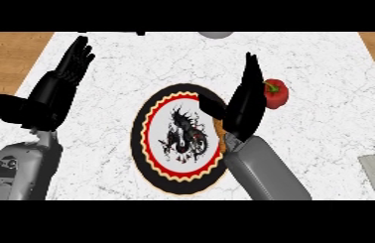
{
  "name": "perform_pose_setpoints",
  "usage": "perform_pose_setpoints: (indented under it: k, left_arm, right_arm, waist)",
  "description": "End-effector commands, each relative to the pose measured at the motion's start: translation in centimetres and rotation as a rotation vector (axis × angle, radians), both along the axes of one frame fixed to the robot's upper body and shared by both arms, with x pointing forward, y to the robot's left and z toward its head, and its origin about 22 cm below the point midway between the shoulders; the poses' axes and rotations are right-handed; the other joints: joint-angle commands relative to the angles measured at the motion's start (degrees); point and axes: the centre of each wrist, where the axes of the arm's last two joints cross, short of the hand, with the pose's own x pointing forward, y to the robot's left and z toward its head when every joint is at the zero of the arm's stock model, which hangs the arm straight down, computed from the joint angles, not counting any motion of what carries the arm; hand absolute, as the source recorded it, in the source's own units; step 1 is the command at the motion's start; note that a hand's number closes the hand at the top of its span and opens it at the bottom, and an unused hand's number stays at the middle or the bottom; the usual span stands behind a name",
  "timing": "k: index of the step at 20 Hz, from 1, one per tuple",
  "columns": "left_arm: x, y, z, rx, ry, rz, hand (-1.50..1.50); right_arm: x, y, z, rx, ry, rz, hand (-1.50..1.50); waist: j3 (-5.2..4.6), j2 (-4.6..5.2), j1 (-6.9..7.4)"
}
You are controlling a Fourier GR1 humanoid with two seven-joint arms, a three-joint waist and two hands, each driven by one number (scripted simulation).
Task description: Pick the croissant from the placemat and place it in the plate
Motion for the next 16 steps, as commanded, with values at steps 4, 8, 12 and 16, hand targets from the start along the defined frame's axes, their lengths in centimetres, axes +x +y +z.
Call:
perform_pose_setpoints:
  k: [4,8,12,16]
  left_arm:
    - [-0.5,1.5,-0.9,-0.008,0.023,0.042,0.00]
    - [-1.0,1.2,-0.5,0.006,0.020,0.075,0.00]
    - [-1.1,3.2,-1.6,0.019,0.031,0.102,0.00]
    - [-0.4,3.0,-0.3,0.007,0.018,0.099,0.00]
  right_arm:
    - [-1.5,-0.4,-0.3,0.328,-0.122,-0.139,-1.50]
    - [-3.5,-1.2,-1.0,0.353,-0.173,-0.164,-1.50]
    - [-8.5,-1.9,-2.1,0.384,-0.202,-0.153,-1.50]
    - [-14.0,-1.8,-2.4,0.338,-0.194,-0.136,-1.50]
  waist:
    - [-0.09,-0.96,-2.59]
    - [-0.10,-1.37,-3.80]
    - [-0.16,-1.28,-5.53]
    - [-0.18,-1.12,-5.69]
